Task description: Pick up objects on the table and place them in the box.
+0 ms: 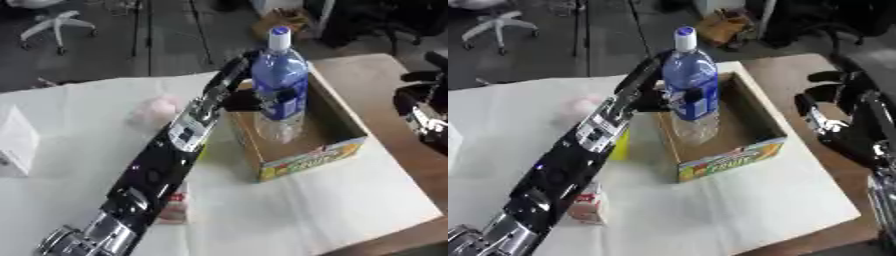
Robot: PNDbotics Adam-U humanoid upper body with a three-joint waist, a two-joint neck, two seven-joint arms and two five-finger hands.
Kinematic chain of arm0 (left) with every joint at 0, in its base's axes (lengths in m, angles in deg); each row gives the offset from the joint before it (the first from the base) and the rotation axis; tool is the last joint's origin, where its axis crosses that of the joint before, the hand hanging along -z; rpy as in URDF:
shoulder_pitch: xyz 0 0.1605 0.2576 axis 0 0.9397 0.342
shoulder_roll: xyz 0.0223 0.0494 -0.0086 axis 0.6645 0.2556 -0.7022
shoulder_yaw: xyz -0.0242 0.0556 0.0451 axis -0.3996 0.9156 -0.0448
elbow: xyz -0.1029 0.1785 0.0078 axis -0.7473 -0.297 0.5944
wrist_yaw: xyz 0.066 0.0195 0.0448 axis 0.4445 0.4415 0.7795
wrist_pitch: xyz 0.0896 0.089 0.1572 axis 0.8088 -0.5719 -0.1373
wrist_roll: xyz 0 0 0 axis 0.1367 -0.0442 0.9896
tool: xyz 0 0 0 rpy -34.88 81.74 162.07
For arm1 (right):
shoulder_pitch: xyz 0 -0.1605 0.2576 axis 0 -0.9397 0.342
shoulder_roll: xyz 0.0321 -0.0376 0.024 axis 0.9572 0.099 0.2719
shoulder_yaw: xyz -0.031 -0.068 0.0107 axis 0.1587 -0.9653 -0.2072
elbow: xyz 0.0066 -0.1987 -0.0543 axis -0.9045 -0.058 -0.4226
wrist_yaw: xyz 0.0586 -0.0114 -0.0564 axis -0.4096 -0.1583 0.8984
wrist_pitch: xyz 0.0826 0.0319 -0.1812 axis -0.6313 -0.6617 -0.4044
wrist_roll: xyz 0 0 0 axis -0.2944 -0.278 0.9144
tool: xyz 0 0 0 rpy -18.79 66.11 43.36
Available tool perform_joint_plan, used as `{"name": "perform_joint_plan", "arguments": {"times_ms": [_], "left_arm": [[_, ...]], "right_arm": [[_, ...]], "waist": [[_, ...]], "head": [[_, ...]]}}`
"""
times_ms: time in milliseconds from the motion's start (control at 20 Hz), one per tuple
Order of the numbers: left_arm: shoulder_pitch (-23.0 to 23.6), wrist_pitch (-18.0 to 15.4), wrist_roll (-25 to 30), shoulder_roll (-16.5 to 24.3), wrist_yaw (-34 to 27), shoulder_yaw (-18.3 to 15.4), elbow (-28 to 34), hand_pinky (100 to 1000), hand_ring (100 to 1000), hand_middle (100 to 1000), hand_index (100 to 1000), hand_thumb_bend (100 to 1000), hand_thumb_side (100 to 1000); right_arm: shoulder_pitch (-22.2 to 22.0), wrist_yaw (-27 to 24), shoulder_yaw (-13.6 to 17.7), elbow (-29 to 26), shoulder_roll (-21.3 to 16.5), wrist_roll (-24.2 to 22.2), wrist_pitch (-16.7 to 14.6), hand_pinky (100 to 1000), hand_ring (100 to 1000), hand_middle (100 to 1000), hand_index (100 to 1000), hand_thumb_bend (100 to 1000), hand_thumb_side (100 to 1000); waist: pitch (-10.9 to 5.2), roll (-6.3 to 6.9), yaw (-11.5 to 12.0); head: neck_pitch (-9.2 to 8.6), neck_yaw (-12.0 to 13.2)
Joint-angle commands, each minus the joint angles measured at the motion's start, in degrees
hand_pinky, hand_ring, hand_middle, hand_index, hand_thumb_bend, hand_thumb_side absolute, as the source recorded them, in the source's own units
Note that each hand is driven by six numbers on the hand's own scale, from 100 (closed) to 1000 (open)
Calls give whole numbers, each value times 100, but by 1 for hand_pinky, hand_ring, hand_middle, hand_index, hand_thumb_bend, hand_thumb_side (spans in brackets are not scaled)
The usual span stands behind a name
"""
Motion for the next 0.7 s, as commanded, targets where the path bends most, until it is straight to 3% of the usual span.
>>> {"name": "perform_joint_plan", "arguments": {"times_ms": [50, 150, 200, 300, 700], "left_arm": [[-19, 8, 85, 31, 214, -65, -65, 643, 920, 737, 806, 679, 733], [-20, 31, 64, 29, 357, -89, -69, 647, 925, 741, 808, 683, 737], [-27, 61, 40, 57, 423, -95, -75, 662, 942, 768, 821, 696, 781], [-47, 185, -60, 107, 587, -106, -68, 661, 936, 768, 819, 655, 773], [-47, 423, -445, 106, 1338, -154, 18, 666, 935, 774, 819, 676, 753]], "right_arm": [[67, -26, 31, -77, -54, -5, -4, 758, 707, 734, 1000, 430, 402], [67, -27, 32, -77, -51, -2, -5, 758, 707, 734, 1000, 430, 402], [66, -27, 33, -77, -52, -1, -5, 758, 707, 734, 1000, 430, 401], [64, -25, 35, -76, -52, 2, -6, 758, 707, 734, 1000, 429, 402], [64, -25, 39, -75, -53, 7, -11, 758, 706, 734, 1000, 429, 402]], "waist": [[-34, -21, -19], [-34, -22, -19], [-35, -20, -16], [-36, -19, -15], [-41, -20, -16]], "head": [[-51, -19], [-52, -20], [-52, -23], [-54, -23], [-59, -24]]}}
